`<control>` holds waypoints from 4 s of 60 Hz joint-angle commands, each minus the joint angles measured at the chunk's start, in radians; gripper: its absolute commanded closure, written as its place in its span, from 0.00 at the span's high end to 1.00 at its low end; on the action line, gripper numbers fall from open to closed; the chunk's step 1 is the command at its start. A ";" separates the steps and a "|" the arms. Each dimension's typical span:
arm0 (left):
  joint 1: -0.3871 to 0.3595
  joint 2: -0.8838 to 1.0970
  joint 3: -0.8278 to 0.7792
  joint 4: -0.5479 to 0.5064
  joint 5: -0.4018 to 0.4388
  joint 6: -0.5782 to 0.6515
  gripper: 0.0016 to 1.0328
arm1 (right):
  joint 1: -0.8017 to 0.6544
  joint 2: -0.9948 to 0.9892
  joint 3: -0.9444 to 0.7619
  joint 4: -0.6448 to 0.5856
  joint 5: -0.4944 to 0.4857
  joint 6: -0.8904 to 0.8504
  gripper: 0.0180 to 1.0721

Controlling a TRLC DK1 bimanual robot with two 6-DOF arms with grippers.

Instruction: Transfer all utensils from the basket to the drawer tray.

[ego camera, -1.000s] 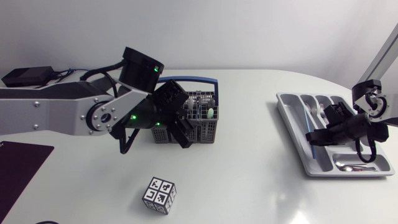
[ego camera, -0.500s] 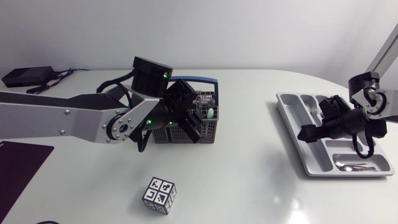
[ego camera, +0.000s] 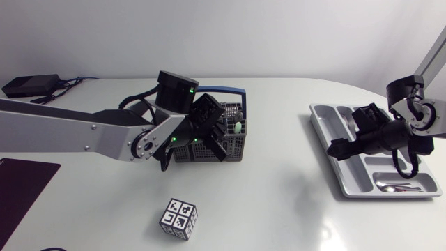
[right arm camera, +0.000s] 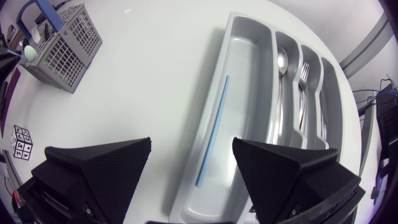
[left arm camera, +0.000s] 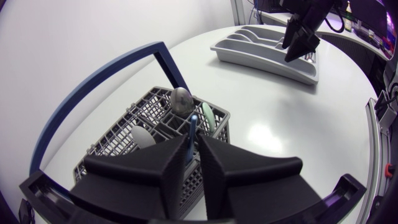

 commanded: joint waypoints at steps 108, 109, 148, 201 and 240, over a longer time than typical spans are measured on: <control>0.116 -0.194 0.339 -0.546 0.581 -0.436 0.03 | 0.627 -0.279 0.155 -0.148 -0.248 0.126 0.89; 0.116 -0.189 0.339 -0.546 0.588 -0.439 0.03 | 0.630 -0.273 0.158 -0.146 -0.253 0.128 0.89; 0.115 -0.161 0.347 -0.546 0.692 -0.482 0.03 | 0.695 -0.210 0.155 -0.089 -0.253 0.149 0.09; 0.317 -0.229 0.410 -0.537 0.637 -0.495 0.61 | 0.299 -0.265 0.028 -0.175 -0.262 -0.019 0.06; 0.057 -0.146 0.209 -0.523 0.235 -0.172 0.60 | -0.149 0.216 0.181 -0.131 -0.069 -0.105 0.09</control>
